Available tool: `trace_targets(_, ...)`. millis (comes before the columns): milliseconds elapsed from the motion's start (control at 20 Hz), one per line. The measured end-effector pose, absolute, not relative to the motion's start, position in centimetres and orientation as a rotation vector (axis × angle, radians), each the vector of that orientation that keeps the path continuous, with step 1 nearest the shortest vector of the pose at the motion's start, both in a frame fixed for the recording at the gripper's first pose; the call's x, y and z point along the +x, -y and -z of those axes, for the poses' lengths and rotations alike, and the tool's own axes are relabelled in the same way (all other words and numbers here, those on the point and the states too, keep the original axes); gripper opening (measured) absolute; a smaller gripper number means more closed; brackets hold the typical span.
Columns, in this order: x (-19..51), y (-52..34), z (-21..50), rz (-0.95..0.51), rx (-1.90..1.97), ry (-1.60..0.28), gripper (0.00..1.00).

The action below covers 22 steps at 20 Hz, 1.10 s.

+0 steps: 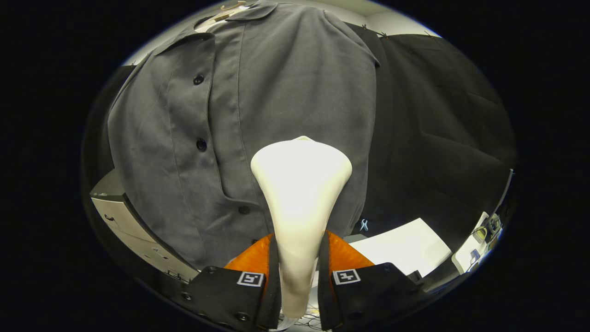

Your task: Iron the clothes twice with a garment steamer, once on the left side and once on the right side.

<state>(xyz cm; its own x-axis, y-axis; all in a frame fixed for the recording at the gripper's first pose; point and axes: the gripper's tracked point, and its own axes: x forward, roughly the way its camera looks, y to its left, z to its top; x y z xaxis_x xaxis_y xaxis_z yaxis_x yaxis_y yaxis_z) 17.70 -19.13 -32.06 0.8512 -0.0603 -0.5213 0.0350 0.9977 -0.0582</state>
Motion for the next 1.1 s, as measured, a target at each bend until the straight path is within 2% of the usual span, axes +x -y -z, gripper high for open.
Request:
trace_targets(700,14.4,21.6,41.1,0.081,-0.032,-0.688,0.40)
trace_targets(1100,12.3,22.3,44.0,0.108,-0.008,-0.733,0.40)
